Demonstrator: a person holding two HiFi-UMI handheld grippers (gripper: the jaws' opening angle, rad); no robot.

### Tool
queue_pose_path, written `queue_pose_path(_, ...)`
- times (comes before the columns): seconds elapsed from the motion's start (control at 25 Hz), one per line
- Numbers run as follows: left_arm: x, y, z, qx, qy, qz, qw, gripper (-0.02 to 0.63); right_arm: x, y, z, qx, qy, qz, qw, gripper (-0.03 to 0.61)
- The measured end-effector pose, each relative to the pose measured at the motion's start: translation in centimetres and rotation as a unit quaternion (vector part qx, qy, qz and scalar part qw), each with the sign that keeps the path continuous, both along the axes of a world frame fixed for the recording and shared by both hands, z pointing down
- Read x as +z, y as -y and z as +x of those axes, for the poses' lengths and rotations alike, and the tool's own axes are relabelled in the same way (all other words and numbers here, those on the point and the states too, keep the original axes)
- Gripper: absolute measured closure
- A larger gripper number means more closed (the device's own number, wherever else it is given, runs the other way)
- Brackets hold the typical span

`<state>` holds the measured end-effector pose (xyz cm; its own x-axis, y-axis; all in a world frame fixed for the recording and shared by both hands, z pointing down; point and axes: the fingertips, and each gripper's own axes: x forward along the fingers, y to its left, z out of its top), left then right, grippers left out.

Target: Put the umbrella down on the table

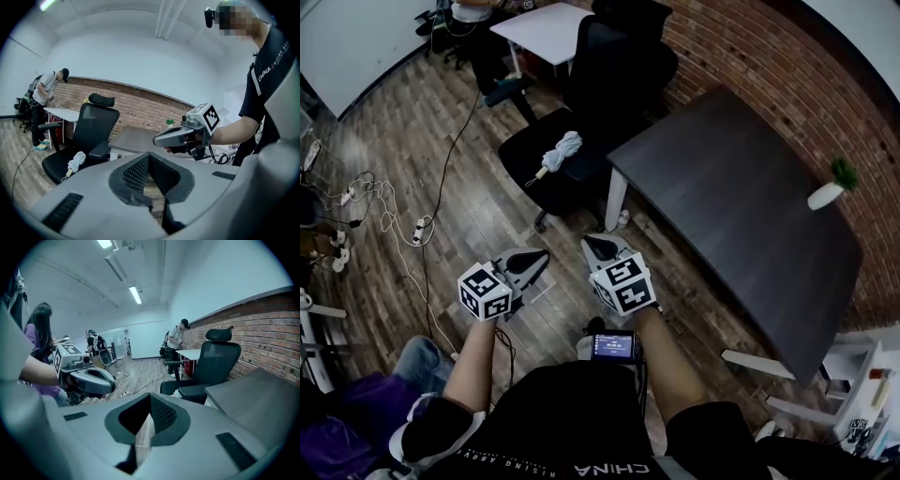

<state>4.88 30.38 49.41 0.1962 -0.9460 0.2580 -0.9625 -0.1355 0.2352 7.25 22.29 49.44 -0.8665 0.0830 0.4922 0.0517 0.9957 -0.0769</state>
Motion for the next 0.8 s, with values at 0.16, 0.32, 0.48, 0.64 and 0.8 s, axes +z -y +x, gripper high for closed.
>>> queue_pose_path(0.16,0.1,1.8,-1.8,-0.008,0.002,-0.001,1.0000,0.612,0.1,1.7,-1.9,-0.012,0.003,-0.002,1.000,0.572)
queue_pose_path(0.32,-0.2,3.8,-3.4,-0.020,0.004,-0.005,0.9998,0.612,-0.4,3.6,-3.5,-0.023,0.005,-0.003,1.000,0.572)
queue_pose_path(0.48,-0.6,5.5,-4.7,-0.034,0.007,-0.002,0.9994,0.612,-0.8,5.3,-4.8,-0.032,0.010,-0.005,0.999,0.572)
queue_pose_path(0.64,-0.6,6.1,-6.1,-0.045,0.007,-0.005,0.9989,0.612,-0.7,6.5,-6.2,-0.035,0.009,-0.010,0.999,0.572)
queue_pose_path(0.8,0.0,6.4,-7.2,-0.048,-0.002,-0.009,0.9988,0.612,0.1,7.1,-7.2,-0.034,0.000,-0.018,0.999,0.572)
